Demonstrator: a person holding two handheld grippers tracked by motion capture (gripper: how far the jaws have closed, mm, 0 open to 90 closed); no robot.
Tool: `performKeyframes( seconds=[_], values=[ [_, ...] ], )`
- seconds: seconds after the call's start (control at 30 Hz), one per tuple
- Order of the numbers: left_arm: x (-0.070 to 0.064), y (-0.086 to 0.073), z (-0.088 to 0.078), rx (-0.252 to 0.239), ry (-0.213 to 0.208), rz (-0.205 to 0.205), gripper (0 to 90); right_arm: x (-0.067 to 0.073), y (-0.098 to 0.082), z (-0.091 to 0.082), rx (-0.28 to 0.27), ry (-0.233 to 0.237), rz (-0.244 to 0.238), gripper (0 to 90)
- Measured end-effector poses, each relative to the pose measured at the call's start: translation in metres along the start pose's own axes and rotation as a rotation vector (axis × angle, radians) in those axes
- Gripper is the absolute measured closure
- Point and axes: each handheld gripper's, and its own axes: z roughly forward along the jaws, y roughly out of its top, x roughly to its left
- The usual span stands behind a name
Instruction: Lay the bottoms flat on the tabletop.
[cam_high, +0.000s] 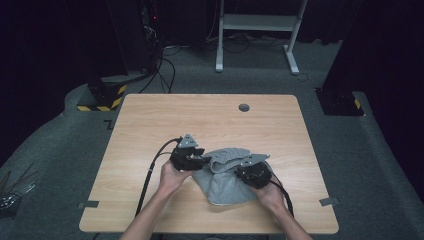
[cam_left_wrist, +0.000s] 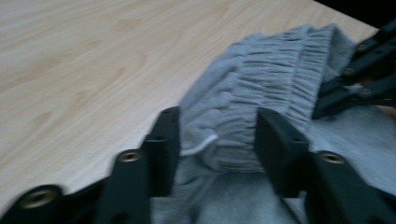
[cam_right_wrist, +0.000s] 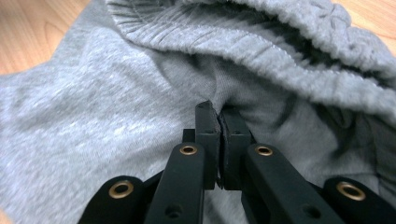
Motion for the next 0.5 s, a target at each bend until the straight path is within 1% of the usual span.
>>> performKeyframes(
  seconds=[0.07, 0.13, 0.2, 0.27, 0.3, 0.33, 0.37, 0.4, 0.43, 0.47, 0.5],
  values=[
    [-0.004, -0.003, 0.000, 0.002, -0.013, 0.018, 38.9, 0.000, 0.001, 0.002, 0.000, -0.002, -0.002, 87.8],
    [-0.007, -0.004, 0.001, 0.011, -0.011, 0.031, 34.1, 0.000, 0.002, 0.002, -0.005, -0.002, 0.004, 87.3],
    [-0.008, -0.005, 0.006, 0.019, -0.010, 0.032, 32.6, -0.001, 0.002, 0.003, -0.010, -0.003, 0.008, 85.3],
    [-0.009, -0.003, 0.012, 0.018, 0.001, 0.030, 34.6, -0.002, 0.003, 0.003, -0.013, -0.006, 0.023, 79.4],
    [-0.009, -0.002, 0.015, 0.021, 0.013, 0.028, 37.6, -0.002, 0.003, 0.004, -0.015, -0.011, 0.029, 75.0],
    [-0.010, -0.001, 0.018, 0.024, 0.029, 0.023, 42.5, -0.002, 0.004, 0.004, -0.017, -0.023, 0.030, 70.1],
    [-0.010, 0.000, 0.021, 0.029, 0.035, 0.021, 48.0, -0.002, 0.004, 0.005, -0.019, -0.037, 0.035, 65.7],
    [-0.010, 0.001, 0.023, 0.031, 0.037, 0.015, 53.8, -0.001, 0.005, 0.005, -0.024, -0.047, 0.037, 63.1],
    [-0.010, 0.003, 0.025, 0.031, 0.029, 0.004, 60.7, -0.001, 0.006, 0.006, -0.024, -0.051, 0.040, 61.8],
    [-0.010, 0.004, 0.026, 0.036, 0.042, 0.000, 64.7, -0.001, 0.006, 0.007, -0.025, -0.054, 0.040, 62.5],
    [-0.009, 0.005, 0.026, 0.040, 0.058, -0.002, 70.4, -0.001, 0.006, 0.008, -0.019, -0.051, 0.038, 67.6]
  ],
)
